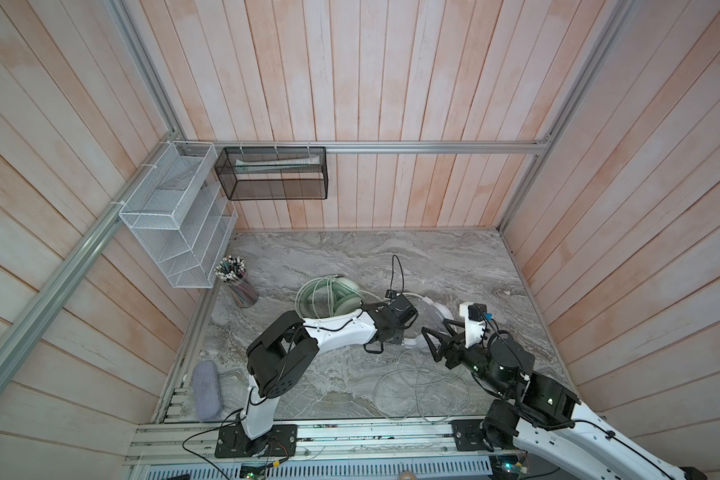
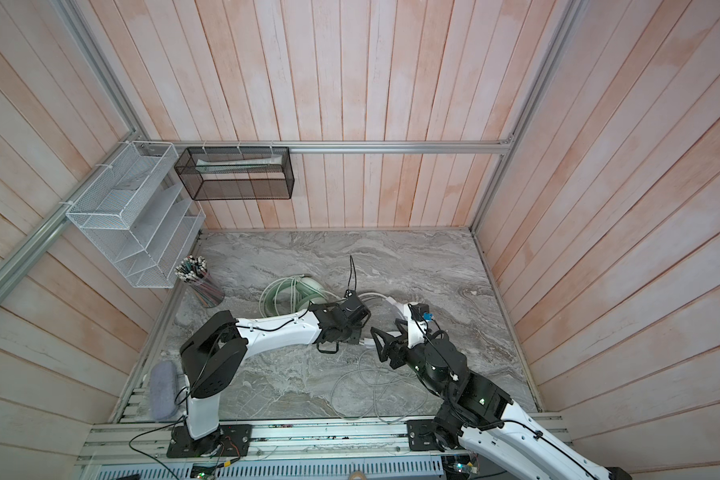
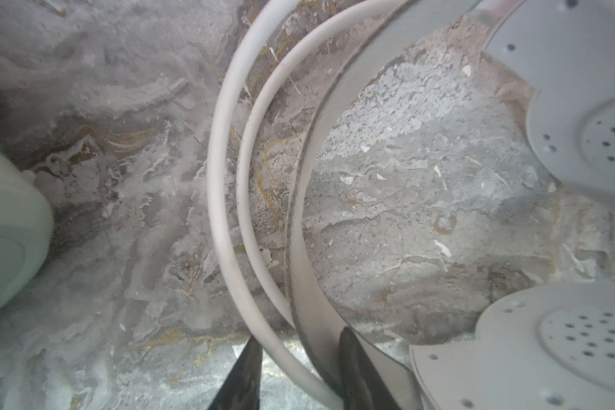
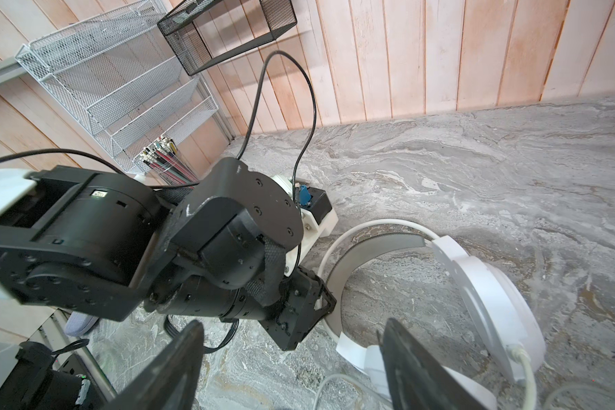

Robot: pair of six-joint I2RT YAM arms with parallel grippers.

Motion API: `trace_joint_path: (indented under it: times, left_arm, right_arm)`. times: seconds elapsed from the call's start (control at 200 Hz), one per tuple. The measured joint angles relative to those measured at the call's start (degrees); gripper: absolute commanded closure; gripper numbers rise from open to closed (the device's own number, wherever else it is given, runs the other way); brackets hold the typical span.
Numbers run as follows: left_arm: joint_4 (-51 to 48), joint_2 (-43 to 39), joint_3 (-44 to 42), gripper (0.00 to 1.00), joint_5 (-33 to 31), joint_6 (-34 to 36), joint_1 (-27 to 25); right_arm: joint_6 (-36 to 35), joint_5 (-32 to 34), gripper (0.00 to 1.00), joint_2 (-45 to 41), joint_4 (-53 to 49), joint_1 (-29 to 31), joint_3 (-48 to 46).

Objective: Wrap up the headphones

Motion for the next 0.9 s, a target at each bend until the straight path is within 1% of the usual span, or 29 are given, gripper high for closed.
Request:
trace_joint_path:
  times: [0.085, 0.15, 0.465, 0.545, 0.655, 0.765, 0.82, 0.9]
  left_arm:
    - [0.0, -0.5, -0.1, 0.69, 1.1, -0.3, 0.0]
    - [-0.1, -1.3, -0.5, 0.7, 1.9, -0.7, 0.0]
    - [-1.0, -6.3, -2.5, 0.69, 7.1, -3.0, -1.0]
    - [-1.7, -7.1, -2.9, 0.63, 7.5, -3.5, -2.1]
    - [-2.7, -7.3, -2.9, 0.48, 6.8, -3.4, -3.0]
    - [-3.4, -7.3, -2.9, 0.36, 4.3, -1.7, -2.6]
    - [-3.3, -7.3, -2.9, 0.31, 3.4, -1.2, -2.2]
    - [-3.1, -7.3, -2.9, 0.29, 2.7, 0.2, -1.0]
  right_arm:
    - [0.0, 0.0, 0.2, -0.1, 0.0, 0.0, 0.0]
    - [0.0, 0.0, 0.2, -0.3, 0.0, 0.0, 0.0]
    - [0.0, 0.0, 0.2, -1.7, -0.1, 0.0, 0.0]
    - [0.0, 0.0, 0.2, -2.1, -0.1, 0.0, 0.0]
    - [0.0, 0.0, 0.2, -2.5, -0.1, 0.0, 0.0]
    - [0.1, -0.1, 0.2, -2.6, -0.1, 0.0, 0.0]
    - [0.0, -0.2, 0.2, -2.6, -0.1, 0.0, 0.0]
    - [0.1, -0.2, 0.2, -2.7, -0.1, 0.0, 0.0]
